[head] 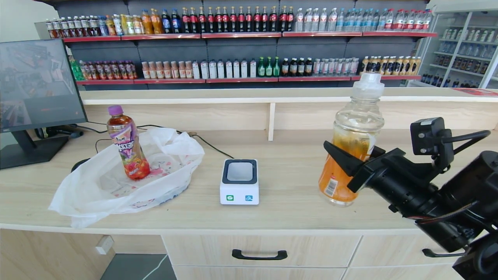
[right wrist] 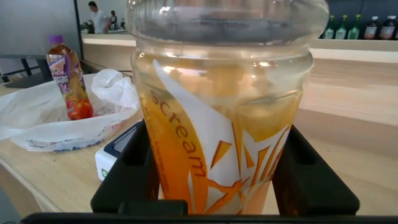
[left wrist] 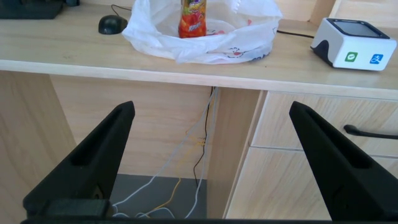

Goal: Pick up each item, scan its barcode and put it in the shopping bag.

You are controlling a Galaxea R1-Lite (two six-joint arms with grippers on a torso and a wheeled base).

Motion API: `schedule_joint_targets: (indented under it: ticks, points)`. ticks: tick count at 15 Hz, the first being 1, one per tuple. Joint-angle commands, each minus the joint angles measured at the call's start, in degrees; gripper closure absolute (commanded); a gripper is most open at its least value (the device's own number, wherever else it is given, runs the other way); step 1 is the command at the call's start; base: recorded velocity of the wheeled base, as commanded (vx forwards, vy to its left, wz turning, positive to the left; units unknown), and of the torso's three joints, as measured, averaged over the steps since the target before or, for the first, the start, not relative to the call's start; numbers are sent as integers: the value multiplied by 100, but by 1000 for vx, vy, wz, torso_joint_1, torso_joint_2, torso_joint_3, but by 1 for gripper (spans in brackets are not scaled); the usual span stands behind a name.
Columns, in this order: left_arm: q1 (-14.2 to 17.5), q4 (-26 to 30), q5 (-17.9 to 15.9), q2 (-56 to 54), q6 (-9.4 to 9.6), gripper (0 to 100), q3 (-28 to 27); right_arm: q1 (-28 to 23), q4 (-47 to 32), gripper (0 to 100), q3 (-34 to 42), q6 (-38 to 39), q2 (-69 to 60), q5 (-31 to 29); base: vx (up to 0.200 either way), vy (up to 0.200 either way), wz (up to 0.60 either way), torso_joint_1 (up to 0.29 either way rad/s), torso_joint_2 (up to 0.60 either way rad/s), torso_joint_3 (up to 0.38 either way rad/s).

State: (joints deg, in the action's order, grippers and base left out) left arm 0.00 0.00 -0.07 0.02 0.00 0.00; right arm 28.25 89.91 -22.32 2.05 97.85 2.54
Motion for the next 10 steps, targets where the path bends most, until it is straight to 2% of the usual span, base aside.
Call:
schedule_joint_targets:
  ticks: [1,3,6,10]
  points:
    - [0,0,-1,-2,0,0,0,6,9,100,-18,-3,76,1,0,0,0,0,0,0]
    - [0,0,-1,-2,0,0,0,6,9,100,-18,-3,76,1,0,0,0,0,0,0]
    - [0,0,-1,-2,0,0,0,-3,9,100,-18,6,67,1,-200,0,0,14,2,-2]
    - [0,0,-1,-2,0,0,0,-3,9,100,0,15,50,1,0,0,0,0,0,0]
